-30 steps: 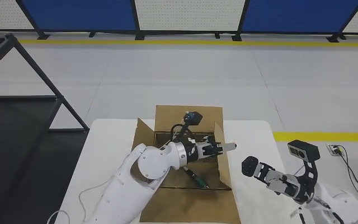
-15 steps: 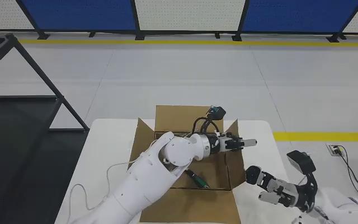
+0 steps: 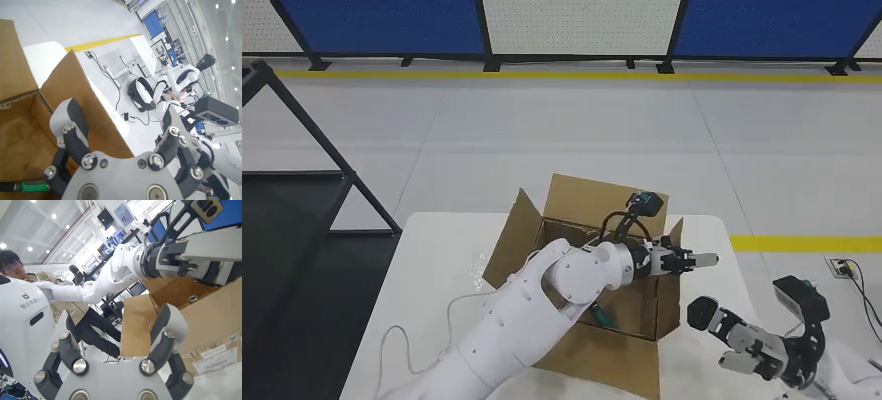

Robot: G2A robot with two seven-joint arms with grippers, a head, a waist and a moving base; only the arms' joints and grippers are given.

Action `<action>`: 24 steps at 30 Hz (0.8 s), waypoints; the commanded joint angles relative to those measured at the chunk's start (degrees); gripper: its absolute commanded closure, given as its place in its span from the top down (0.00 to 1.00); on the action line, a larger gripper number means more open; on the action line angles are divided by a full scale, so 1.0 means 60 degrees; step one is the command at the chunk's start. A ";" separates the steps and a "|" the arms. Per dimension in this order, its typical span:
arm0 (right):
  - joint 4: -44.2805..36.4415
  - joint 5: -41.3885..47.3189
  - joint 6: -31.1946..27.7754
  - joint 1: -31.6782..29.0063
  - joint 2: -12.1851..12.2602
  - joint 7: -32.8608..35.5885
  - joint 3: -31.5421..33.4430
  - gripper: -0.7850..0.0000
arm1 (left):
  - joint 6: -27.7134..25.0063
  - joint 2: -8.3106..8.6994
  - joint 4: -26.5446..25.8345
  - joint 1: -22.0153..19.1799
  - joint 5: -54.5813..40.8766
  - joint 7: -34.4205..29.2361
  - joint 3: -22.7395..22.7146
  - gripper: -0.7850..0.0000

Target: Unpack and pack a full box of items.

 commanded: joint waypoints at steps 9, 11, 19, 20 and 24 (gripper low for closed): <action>-0.0628 -0.0035 -0.0095 -0.0118 0.0261 -0.0095 -0.0252 1.00 | 0.0127 0.0074 -0.0588 0.0566 0.0439 -0.0132 -0.0353 1.00; -0.0713 -0.0201 0.0024 -0.0021 0.0273 0.0024 -0.0350 1.00 | 0.0135 0.0070 -0.0647 0.0605 0.0485 -0.0173 -0.0390 1.00; -0.1392 -0.1965 0.0945 0.0040 0.0241 -0.0294 -0.0308 1.00 | 0.0100 0.0038 -0.0777 0.0725 0.0521 -0.0337 -0.0621 1.00; -0.1520 -0.2242 0.1085 -0.0007 0.0235 -0.0388 -0.0283 1.00 | 0.0096 0.0031 -0.0791 0.0741 0.0527 -0.0356 -0.0638 1.00; -0.1993 -0.3307 0.1706 -0.0276 0.0206 -0.0852 -0.0147 1.00 | 0.0076 0.0004 -0.0834 0.0775 0.0544 -0.0425 -0.0717 1.00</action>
